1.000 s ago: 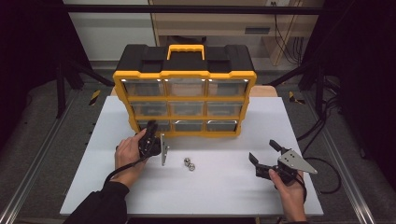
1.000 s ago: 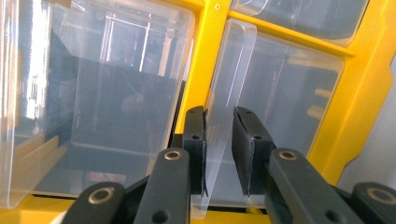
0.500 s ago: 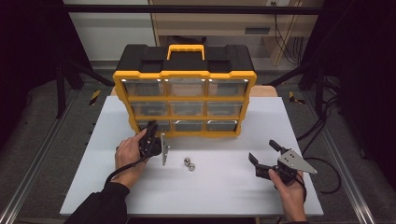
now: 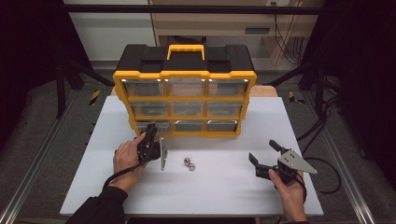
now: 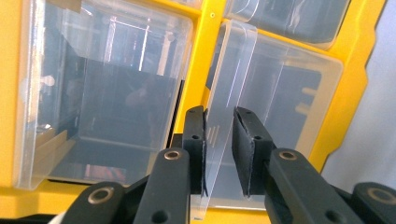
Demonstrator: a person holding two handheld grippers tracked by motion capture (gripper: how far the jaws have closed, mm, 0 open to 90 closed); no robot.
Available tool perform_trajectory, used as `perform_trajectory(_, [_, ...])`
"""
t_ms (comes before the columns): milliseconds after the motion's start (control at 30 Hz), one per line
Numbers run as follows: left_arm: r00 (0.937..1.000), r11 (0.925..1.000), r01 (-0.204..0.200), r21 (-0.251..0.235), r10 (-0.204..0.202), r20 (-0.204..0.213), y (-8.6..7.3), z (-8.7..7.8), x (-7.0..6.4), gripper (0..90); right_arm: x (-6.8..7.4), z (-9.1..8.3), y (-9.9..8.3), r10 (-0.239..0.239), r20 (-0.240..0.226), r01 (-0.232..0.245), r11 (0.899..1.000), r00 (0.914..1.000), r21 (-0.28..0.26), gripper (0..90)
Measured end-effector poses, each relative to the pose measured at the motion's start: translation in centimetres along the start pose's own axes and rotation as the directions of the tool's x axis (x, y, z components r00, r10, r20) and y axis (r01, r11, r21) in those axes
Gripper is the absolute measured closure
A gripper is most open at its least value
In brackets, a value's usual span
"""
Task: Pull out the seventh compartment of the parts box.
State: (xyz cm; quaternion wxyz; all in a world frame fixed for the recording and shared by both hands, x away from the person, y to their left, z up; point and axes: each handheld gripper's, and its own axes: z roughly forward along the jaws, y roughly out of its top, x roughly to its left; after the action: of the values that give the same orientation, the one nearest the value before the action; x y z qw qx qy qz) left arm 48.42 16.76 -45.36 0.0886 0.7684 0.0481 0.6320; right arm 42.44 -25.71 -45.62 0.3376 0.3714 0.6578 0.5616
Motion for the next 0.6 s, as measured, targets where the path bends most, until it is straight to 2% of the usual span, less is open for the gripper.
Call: perform_trajectory(600, [0.9999, 0.9997, -0.012, -0.020, 0.012, -0.003, -0.2, -2.3, -0.5, 74.8, 0.0, 0.0, 0.0, 0.007, 0.000, -0.007, 1.000, 1.0000, 0.003, 8.1])
